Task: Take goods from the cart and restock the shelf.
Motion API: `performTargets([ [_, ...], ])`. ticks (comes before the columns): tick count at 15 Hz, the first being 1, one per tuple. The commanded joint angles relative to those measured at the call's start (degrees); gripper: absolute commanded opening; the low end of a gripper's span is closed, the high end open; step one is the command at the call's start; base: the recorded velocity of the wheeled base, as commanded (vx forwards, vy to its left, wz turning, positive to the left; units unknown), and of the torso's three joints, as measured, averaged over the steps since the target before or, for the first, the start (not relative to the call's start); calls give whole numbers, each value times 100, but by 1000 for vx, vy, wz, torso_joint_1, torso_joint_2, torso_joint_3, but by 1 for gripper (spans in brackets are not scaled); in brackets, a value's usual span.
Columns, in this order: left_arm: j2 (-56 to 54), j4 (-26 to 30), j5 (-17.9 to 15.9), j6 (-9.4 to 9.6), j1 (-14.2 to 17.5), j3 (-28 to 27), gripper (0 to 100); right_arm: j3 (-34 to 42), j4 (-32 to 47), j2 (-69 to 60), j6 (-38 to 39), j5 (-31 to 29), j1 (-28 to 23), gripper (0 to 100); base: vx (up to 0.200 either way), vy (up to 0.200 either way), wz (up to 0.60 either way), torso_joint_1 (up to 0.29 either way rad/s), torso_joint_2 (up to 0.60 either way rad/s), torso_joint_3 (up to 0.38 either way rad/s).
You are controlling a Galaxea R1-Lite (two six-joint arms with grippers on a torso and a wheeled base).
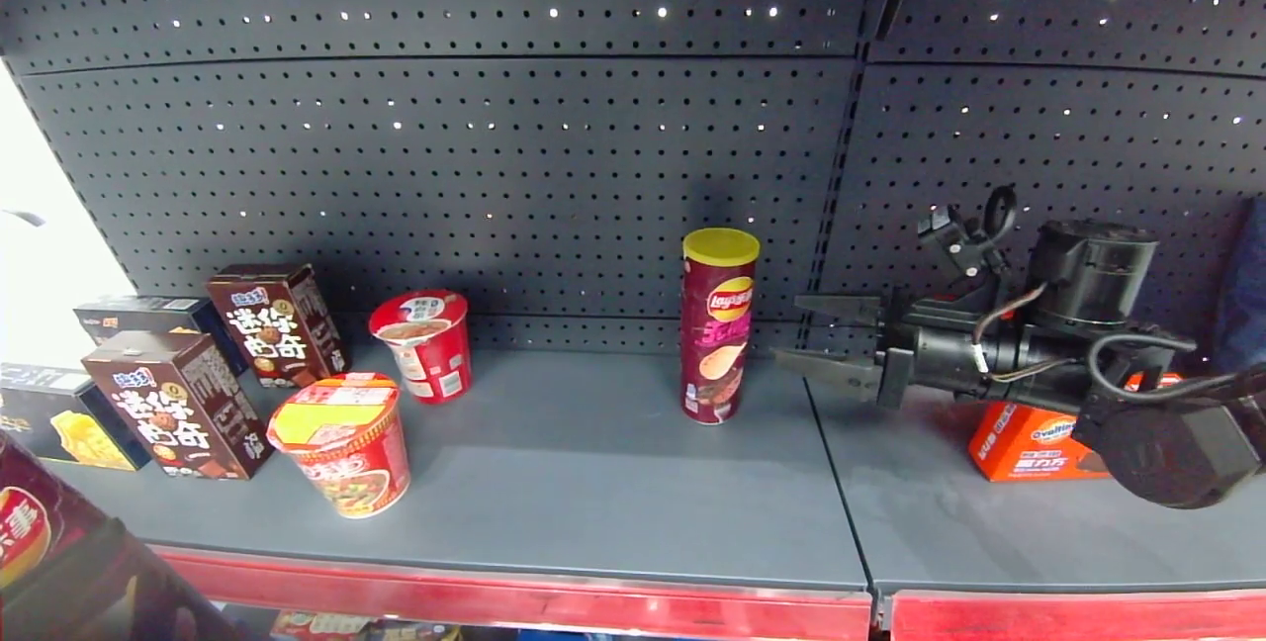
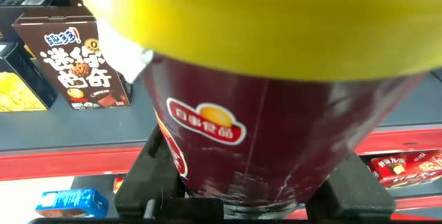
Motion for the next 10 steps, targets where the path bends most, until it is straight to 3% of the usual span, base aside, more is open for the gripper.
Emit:
performTargets([
  [1, -1, -2, 1, -10, -1, -2, 0, -215, -111, 629, -2, 40, -32, 100, 0, 0, 0, 0, 0, 0],
  [10, -264, 7, 1, -28, -1, 209, 0, -1076, -31, 1560, 7, 40, -49, 100, 0, 0, 0, 0, 0, 0],
])
